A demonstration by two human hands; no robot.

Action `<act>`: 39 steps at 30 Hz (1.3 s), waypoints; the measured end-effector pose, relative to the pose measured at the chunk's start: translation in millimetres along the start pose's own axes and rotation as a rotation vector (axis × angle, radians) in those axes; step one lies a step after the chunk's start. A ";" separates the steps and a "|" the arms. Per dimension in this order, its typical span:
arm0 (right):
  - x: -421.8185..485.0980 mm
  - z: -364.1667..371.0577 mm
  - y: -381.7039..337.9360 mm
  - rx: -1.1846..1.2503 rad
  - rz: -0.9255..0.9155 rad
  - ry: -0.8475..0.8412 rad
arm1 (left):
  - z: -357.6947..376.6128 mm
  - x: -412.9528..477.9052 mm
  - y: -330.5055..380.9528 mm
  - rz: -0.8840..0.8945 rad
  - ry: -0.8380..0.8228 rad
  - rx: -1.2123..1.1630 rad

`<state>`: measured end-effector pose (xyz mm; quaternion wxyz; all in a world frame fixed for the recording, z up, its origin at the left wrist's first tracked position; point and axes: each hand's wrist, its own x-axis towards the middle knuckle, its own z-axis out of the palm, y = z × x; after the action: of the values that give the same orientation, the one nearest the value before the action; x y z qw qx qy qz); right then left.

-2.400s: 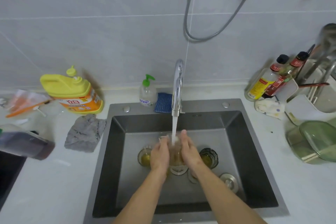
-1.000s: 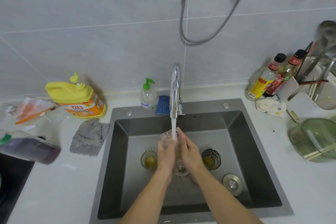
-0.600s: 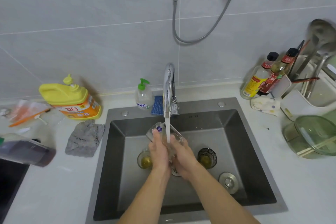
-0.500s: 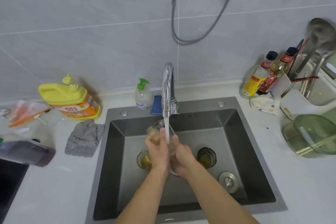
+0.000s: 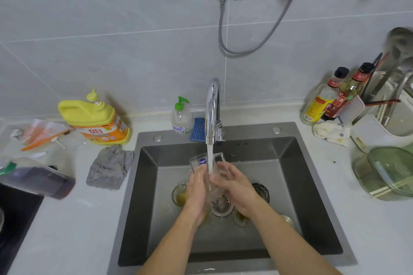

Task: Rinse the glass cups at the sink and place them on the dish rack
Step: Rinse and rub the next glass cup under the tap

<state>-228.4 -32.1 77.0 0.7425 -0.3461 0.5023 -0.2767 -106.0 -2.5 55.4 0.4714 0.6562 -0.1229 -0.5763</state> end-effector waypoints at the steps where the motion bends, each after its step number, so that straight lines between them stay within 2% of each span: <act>1: -2.3 5.0 -1.1 -0.068 -0.059 0.031 | 0.6 -0.9 -0.9 -0.010 0.018 -0.005; 6: -7.4 15.8 -2.0 -0.458 -0.228 0.190 | 2.6 -14.8 17.9 0.044 0.125 0.093; 11: -2.2 26.7 -20.1 -0.569 -0.219 0.191 | -5.1 -18.6 12.3 0.063 0.066 0.142; 16: 6.1 32.8 -22.4 -0.374 -0.040 0.140 | -14.2 -17.1 15.3 0.157 -0.034 0.265; 20: 5.4 30.4 -23.6 -0.470 -0.045 0.091 | -15.9 -16.2 8.6 0.101 -0.023 0.208; 25: -1.1 18.0 -8.0 0.018 -0.043 -0.134 | -12.3 -8.5 12.6 0.041 0.035 0.168; 30: 2.5 10.2 -11.3 0.189 -0.011 -0.307 | -6.8 -12.8 17.7 -0.026 -0.011 0.082; 32: 1.0 13.1 -16.3 0.114 -0.039 -0.231 | -4.3 -13.7 21.9 -0.029 -0.020 0.029; 35: -0.9 17.1 -21.8 -0.221 -0.121 0.051 | 1.5 -13.5 25.4 0.011 -0.004 0.035; 36: -1.3 16.4 -22.0 -0.304 -0.161 0.099 | 2.2 -12.7 24.3 0.029 -0.001 0.025; 39: -4.6 8.1 -13.8 -0.418 -0.251 0.035 | 1.1 -9.7 19.7 0.018 0.025 0.036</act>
<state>-223.3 -35.0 92.5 0.6057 -0.5472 0.5144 -0.2629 -102.4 -6.5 76.7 0.4663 0.6707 -0.1331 -0.5613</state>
